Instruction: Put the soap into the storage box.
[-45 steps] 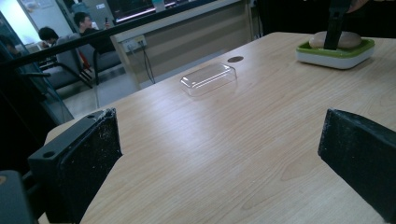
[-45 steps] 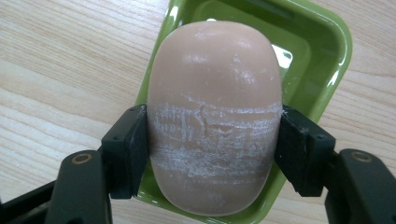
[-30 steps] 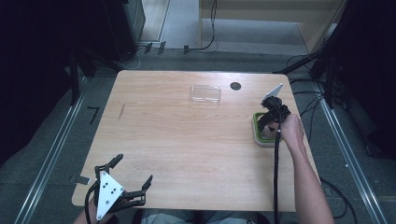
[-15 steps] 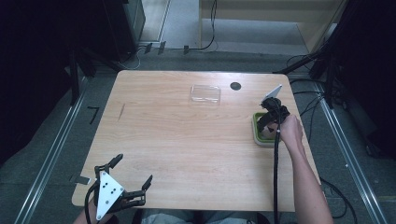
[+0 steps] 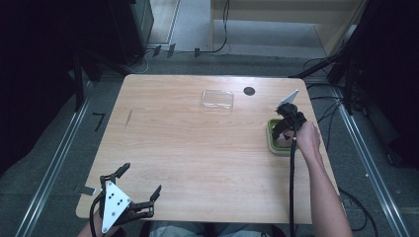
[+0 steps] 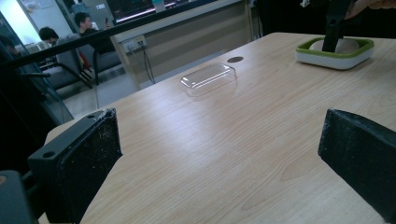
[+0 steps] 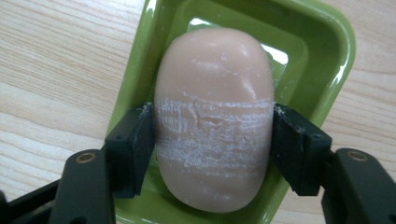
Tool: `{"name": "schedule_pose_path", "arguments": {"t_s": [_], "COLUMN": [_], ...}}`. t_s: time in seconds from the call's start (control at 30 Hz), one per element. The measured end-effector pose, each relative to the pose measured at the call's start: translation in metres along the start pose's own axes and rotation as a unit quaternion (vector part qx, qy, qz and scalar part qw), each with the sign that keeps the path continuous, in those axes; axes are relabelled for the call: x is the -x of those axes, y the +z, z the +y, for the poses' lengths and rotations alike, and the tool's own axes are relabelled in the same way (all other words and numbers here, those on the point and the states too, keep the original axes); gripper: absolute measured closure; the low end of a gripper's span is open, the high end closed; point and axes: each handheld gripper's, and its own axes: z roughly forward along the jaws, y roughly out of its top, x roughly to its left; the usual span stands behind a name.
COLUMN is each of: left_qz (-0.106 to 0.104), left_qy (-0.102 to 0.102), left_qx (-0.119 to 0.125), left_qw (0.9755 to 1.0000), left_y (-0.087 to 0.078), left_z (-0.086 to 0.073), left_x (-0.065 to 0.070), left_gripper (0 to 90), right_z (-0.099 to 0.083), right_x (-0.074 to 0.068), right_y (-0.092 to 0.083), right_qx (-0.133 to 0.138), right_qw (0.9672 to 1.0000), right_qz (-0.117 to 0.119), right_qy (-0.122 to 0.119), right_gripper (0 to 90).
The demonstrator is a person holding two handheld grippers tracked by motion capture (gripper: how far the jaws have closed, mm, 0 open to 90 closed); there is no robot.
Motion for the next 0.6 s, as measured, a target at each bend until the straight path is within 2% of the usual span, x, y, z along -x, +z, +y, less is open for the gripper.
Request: {"name": "schedule_pose_path", "arguments": {"t_s": [0.43, 0.6], "left_qz": [-0.001, -0.002], "left_qy": [0.001, 0.002], "left_qx": [0.000, 0.000], "left_qw": [1.0000, 1.0000], "left_y": [0.0003, 0.0007], "left_z": [0.0001, 0.0002], "left_x": [0.0001, 0.0001], "left_gripper": [0.0, 0.0], "right_z": [-0.0007, -0.0015], "right_x": [-0.0012, -0.0021], "right_y": [-0.0027, -0.0068], "right_qx": [0.001, 0.003], "right_qw": [0.9999, 0.9998], "right_qz": [-0.009, -0.020], "right_qy": [-0.005, -0.006], "right_gripper": [35.9, 35.4]}}
